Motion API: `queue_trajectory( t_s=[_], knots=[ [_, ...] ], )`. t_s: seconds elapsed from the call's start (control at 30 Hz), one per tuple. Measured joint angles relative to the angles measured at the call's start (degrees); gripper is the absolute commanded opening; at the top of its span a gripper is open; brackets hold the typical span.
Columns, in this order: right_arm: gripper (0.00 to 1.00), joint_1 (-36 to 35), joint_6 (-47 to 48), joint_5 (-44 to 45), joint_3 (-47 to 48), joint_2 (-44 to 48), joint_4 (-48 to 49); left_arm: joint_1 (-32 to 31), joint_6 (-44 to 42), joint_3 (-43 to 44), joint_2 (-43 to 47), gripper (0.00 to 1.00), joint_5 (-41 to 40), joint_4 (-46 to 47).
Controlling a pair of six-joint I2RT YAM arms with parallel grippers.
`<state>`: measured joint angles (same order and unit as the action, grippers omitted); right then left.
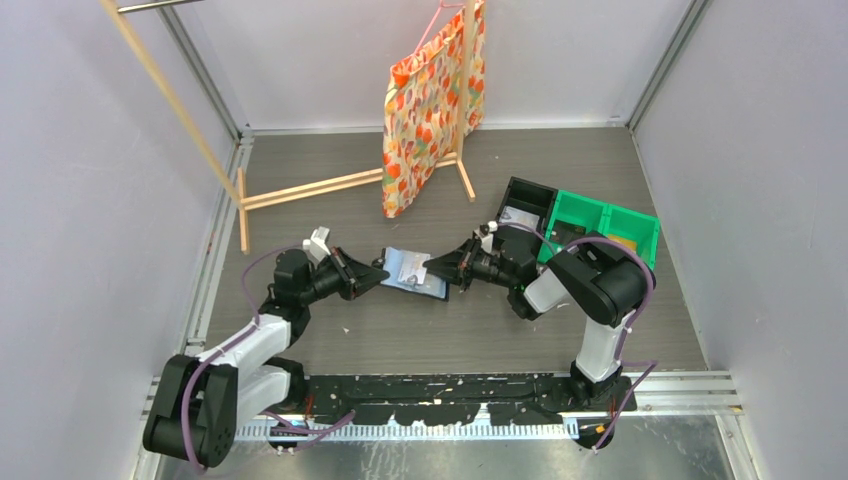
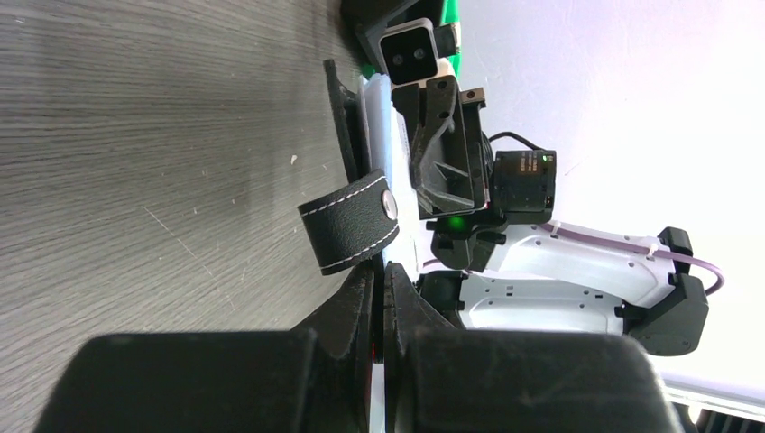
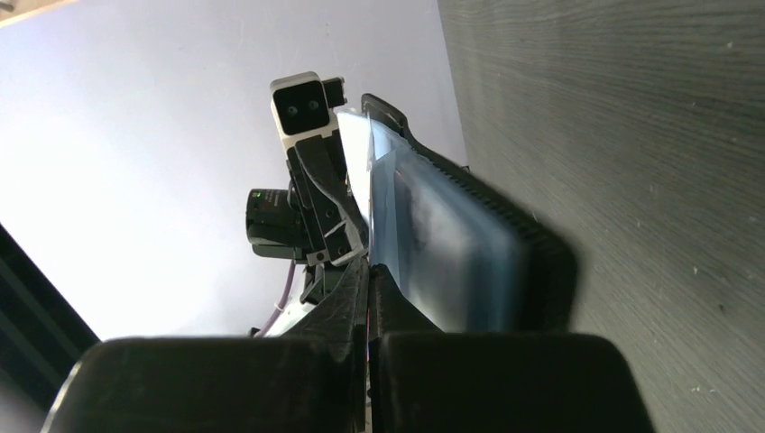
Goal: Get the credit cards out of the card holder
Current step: Remove the credit card from the card holder.
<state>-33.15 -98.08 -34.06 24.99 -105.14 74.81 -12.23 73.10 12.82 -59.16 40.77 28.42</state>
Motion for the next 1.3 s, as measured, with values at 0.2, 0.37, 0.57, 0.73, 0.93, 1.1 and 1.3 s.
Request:
queue_trajectory(
  t_s=[0.2,0.37,0.57,0.73,0.93,1.1,1.3],
  knots=[
    [0.01,-0.9,2.0,0.3,3.1,0.0,-5.0,0.7,-0.5,1.1,-3.1,0.41,1.1,0.0],
    [0.01,-1.6,3.4,0.4,4.9,-0.7,-6.7,0.7,-0.2,1.6,-5.2,0.54,2.8,0.5],
    [0.01,-1.7,3.2,0.3,4.9,-5.0,-5.6,0.7,0.0,1.7,-6.5,0.22,3.5,1.1],
    [0.01,-1.8,2.3,0.3,4.9,-6.6,-3.7,0.7,-0.1,1.7,-7.1,0.34,3.4,1.3],
    [0.01,-2.2,2.2,0.3,4.9,-6.8,-2.9,0.7,-0.3,1.9,-8.5,0.42,4.0,1.7],
    [0.01,-2.6,2.2,0.0,5.2,-7.1,-2.9,0.7,-0.3,1.9,-10.0,0.33,4.4,1.8],
    [0.01,-2.9,2.1,-0.3,5.9,-7.1,-2.8,0.7,-0.8,2.0,-10.9,0.17,4.7,2.1]
  ],
)
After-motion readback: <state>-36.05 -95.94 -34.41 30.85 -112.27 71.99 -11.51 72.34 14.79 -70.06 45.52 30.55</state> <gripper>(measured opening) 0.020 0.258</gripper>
